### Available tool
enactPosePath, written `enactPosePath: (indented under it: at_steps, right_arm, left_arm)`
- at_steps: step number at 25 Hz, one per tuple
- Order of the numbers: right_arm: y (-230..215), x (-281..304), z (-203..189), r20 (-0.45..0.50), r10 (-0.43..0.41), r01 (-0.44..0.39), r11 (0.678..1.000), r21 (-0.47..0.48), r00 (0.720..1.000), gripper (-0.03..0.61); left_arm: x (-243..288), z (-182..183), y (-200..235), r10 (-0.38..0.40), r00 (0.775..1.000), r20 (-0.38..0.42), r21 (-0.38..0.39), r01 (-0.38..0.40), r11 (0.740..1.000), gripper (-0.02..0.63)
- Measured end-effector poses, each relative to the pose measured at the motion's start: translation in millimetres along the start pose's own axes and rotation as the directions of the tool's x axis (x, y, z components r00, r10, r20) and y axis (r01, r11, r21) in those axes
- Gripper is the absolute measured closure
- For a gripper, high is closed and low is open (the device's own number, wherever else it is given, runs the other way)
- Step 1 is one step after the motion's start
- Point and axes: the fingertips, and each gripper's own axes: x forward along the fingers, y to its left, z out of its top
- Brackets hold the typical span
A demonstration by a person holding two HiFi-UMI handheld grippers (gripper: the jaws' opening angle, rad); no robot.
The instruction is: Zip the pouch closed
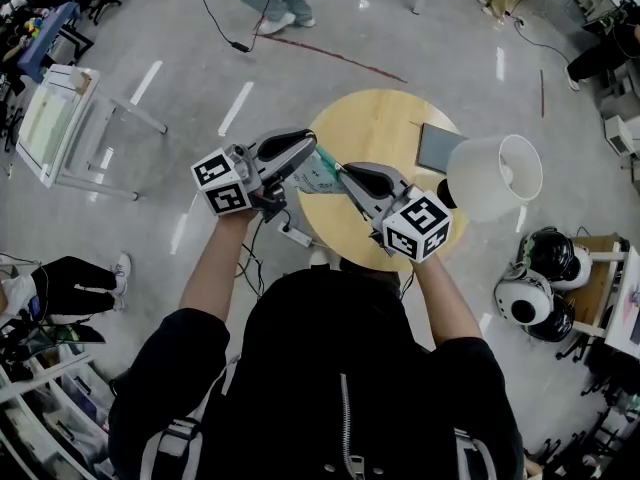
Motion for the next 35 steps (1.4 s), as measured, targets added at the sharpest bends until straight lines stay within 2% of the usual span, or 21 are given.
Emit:
enactPosePath:
  at_steps: [35]
  right_arm:
    - [-7, -15, -20, -0.014, -0.04, 0.04, 0.999, 0.001, 0.999, 0.538]
  left_arm:
    - [-3, 3, 3, 0.01, 0.999, 0.033, -0.013, -0.01, 1.0, 0.58]
